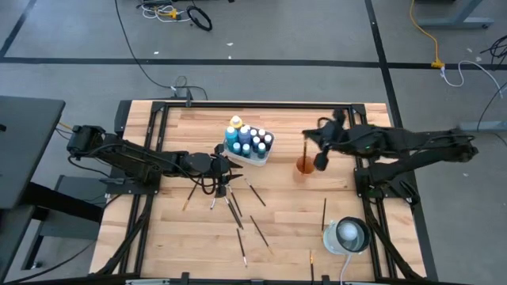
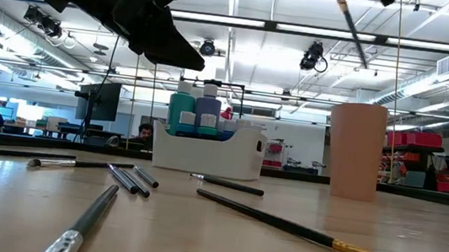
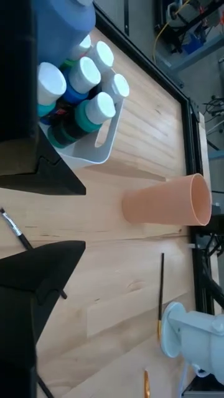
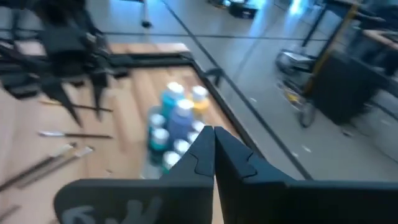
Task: Pick & Place Paint Supplies
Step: Put the gold paintbrush into the cup
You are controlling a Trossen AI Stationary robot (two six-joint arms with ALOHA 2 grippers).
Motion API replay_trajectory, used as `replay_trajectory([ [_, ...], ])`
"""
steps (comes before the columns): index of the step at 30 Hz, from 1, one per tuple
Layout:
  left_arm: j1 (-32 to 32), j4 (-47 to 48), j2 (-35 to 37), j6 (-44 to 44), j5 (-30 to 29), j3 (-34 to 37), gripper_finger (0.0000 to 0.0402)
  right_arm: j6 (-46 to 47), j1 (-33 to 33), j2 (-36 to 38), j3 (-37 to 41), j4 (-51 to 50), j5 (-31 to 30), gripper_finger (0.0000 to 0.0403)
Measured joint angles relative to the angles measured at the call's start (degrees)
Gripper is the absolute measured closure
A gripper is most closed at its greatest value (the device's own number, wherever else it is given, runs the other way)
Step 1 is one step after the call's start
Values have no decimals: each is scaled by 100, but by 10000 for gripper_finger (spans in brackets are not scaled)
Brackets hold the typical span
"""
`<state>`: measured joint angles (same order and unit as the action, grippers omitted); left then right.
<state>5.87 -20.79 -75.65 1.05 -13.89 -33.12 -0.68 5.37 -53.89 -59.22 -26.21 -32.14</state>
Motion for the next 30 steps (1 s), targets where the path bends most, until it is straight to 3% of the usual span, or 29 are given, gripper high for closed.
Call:
replay_trajectory([
  [6, 0, -26, 1, -21, 0, 0, 264, 149, 0, 118, 451, -215, -474, 403],
  [12, 0, -36, 2, -40, 0, 0, 264, -156, 0, -121, 1608, 1380, -480, 403],
  [15, 0, -49, 2, -67, 0, 0, 264, -436, 0, -153, 1937, 1674, -457, 403],
  [23, -2, -76, 2, -38, -22, 0, 264, -428, 0, -151, 2054, 1633, 308, 385],
  [30, 0, -87, 2, -62, -22, 0, 264, -430, 0, -149, 2054, 1678, 317, 338],
])
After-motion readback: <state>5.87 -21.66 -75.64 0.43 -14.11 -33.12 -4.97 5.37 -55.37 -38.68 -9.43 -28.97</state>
